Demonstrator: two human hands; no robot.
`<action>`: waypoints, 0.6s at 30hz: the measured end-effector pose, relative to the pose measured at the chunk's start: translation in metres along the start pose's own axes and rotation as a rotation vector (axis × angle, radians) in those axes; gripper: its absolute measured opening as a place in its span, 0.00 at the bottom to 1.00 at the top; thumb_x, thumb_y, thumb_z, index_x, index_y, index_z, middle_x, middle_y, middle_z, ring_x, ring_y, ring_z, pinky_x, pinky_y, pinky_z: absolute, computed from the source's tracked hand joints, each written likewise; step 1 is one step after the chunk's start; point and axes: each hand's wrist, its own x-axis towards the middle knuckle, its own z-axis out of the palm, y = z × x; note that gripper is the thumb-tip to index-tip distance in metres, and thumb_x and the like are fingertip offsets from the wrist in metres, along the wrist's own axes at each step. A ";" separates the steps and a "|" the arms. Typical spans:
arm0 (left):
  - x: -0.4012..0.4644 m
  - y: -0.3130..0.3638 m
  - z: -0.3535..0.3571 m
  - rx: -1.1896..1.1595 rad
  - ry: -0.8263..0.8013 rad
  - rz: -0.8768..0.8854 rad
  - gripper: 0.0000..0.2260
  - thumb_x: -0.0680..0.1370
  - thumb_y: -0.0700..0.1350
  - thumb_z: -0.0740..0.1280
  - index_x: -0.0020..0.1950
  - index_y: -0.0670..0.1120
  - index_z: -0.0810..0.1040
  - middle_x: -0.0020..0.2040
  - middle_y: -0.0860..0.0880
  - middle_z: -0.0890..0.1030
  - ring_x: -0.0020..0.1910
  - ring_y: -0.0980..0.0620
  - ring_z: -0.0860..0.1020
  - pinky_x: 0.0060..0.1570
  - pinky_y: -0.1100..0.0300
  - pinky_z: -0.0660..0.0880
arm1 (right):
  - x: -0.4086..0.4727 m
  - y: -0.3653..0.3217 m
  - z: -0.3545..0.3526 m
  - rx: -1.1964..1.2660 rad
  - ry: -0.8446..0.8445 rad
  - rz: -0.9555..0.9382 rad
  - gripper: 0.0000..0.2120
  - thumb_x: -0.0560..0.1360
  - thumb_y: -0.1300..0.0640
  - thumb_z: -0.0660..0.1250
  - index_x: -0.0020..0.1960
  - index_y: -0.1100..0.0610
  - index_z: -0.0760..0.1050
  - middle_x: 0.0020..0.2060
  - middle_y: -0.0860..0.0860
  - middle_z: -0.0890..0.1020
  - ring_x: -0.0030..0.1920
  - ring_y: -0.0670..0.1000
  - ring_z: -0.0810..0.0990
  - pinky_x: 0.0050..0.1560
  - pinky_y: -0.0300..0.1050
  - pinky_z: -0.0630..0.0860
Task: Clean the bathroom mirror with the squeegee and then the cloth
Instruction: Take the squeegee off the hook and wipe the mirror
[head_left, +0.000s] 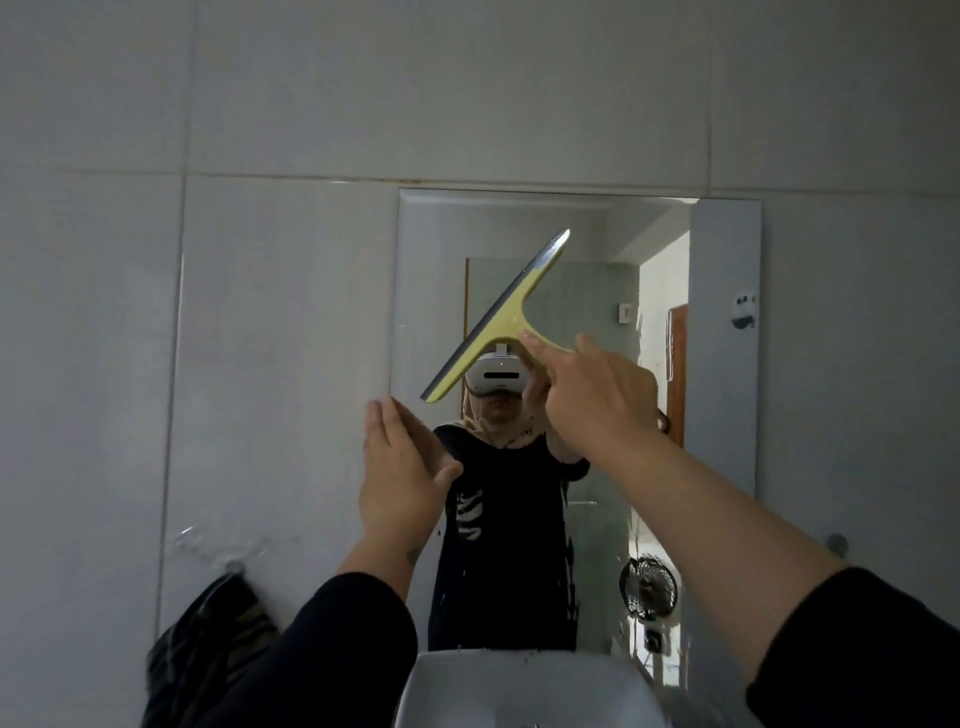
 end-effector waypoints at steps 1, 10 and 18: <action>0.000 0.000 -0.001 0.012 0.000 -0.003 0.50 0.71 0.52 0.73 0.77 0.45 0.39 0.79 0.49 0.41 0.77 0.49 0.47 0.70 0.51 0.60 | -0.001 0.006 -0.002 -0.009 0.009 0.010 0.27 0.79 0.56 0.53 0.72 0.33 0.55 0.54 0.54 0.74 0.47 0.58 0.77 0.40 0.48 0.69; 0.000 0.004 -0.002 0.037 -0.002 -0.030 0.49 0.71 0.51 0.73 0.77 0.44 0.41 0.79 0.49 0.41 0.77 0.50 0.46 0.70 0.51 0.60 | -0.016 0.065 -0.003 -0.017 0.014 0.180 0.28 0.80 0.57 0.52 0.71 0.29 0.54 0.55 0.56 0.72 0.38 0.55 0.71 0.39 0.48 0.71; 0.002 0.001 0.001 0.044 -0.011 -0.045 0.49 0.72 0.51 0.74 0.77 0.46 0.40 0.79 0.50 0.40 0.77 0.50 0.46 0.70 0.50 0.59 | -0.035 0.104 -0.005 0.056 0.015 0.370 0.23 0.81 0.52 0.50 0.71 0.30 0.55 0.47 0.54 0.72 0.42 0.56 0.72 0.40 0.47 0.65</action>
